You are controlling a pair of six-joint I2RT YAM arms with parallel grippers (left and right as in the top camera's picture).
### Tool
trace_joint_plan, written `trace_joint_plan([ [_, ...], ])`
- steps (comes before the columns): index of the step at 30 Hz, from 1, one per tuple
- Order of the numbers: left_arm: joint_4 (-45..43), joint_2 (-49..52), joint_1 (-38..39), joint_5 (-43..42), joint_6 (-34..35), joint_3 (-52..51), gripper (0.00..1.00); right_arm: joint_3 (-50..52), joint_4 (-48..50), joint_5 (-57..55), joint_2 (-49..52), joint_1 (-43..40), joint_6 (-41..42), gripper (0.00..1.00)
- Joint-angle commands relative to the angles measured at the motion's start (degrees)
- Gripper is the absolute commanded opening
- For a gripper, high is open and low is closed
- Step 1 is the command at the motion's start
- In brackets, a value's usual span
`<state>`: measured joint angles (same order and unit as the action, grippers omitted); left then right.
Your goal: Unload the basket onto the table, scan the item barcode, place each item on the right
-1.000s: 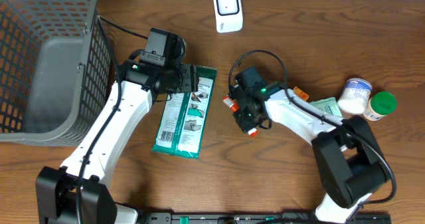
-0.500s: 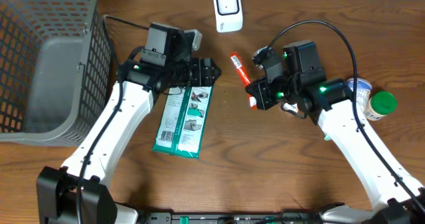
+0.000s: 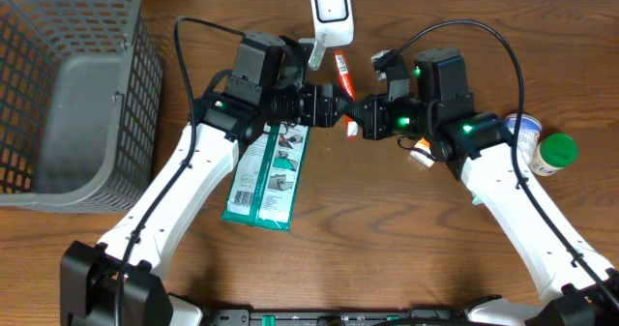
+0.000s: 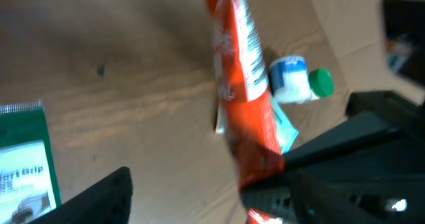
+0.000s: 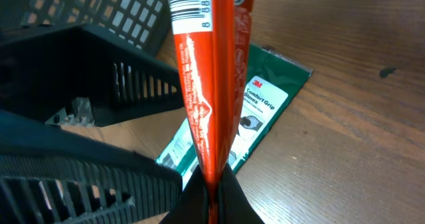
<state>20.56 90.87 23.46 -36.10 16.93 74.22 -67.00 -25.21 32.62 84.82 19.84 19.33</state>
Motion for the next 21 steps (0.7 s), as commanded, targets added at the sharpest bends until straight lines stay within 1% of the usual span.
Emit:
trace_joint_plan([
  [1, -2.58, 0.11, 0.46, -0.79, 1.64, -0.17, 0.63, -0.04, 1.62, 2.38, 0.22, 2.03, 4.37, 0.01],
  [4, -4.11, 0.11, 0.46, -0.79, 1.84, -0.17, 0.54, -0.04, 2.75, 2.38, 0.2, 2.47, 5.57, 0.01],
  [6, -4.68, 0.11, 0.46, -0.79, 1.86, -0.17, 0.5, -0.04, 3.06, 2.38, 0.2, 2.58, 5.97, 0.01],
  [10, -5.05, 0.11, 0.46, -0.79, 2.47, -0.17, 0.5, -0.04, 4.63, 2.38, 0.2, 2.84, 7.48, 0.01],
  [12, -5.01, 0.11, 0.46, -0.79, 2.47, -0.15, 0.42, -0.04, 5.11, 2.38, 0.2, 2.84, 7.96, 0.01],
  [15, -5.07, 0.11, 0.46, -0.79, 2.45, -0.17, 0.34, -0.04, 5.33, 2.36, 0.2, 2.82, 8.09, 0.01],
  [16, -5.09, 0.11, 0.46, -0.76, 2.45, -0.17, 0.3, -0.04, 5.4, 2.36, 0.2, 2.82, 8.09, 0.01],
  [18, -5.27, 0.11, 0.46, -0.76, 2.4, -0.15, 0.19, -0.04, 5.68, 2.36, 0.2, 2.82, 8.13, 0.01],
  [19, -5.38, 0.11, 0.46, -0.76, 2.21, -0.15, 0.09, -0.02, 5.79, 2.36, 0.2, 2.82, 8.39, 0.01],
  [21, -5.75, 0.11, 0.46, -0.76, 2.21, -0.15, 0.08, -0.04, 6.27, 2.38, 0.2, 2.82, 8.96, 0.01],
])
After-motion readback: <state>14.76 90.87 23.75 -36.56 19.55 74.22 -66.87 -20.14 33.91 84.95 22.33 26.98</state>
